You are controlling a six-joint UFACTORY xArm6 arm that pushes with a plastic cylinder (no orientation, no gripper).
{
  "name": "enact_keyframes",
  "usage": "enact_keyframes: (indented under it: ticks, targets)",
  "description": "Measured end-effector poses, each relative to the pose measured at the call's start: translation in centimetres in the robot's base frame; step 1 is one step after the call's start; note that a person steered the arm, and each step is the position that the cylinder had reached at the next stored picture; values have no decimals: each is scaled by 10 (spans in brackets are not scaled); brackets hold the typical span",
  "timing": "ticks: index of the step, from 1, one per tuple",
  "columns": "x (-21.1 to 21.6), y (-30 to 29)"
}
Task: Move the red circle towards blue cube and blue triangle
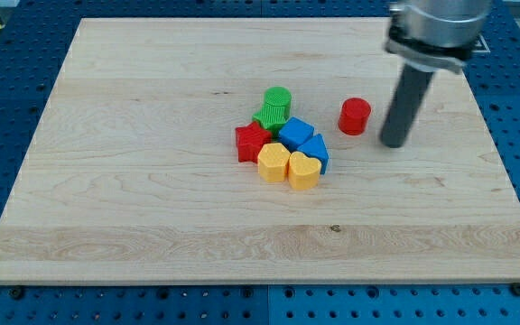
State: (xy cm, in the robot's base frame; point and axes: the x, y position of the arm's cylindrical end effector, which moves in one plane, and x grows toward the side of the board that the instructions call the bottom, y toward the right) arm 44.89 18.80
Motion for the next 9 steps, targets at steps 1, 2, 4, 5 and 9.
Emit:
enact_keyframes:
  ticks: [1, 2, 4, 5, 9]
  targets:
    - [-5, 44]
    - [-42, 48]
    - [-68, 25]
    - [-63, 12]
    - [-33, -77]
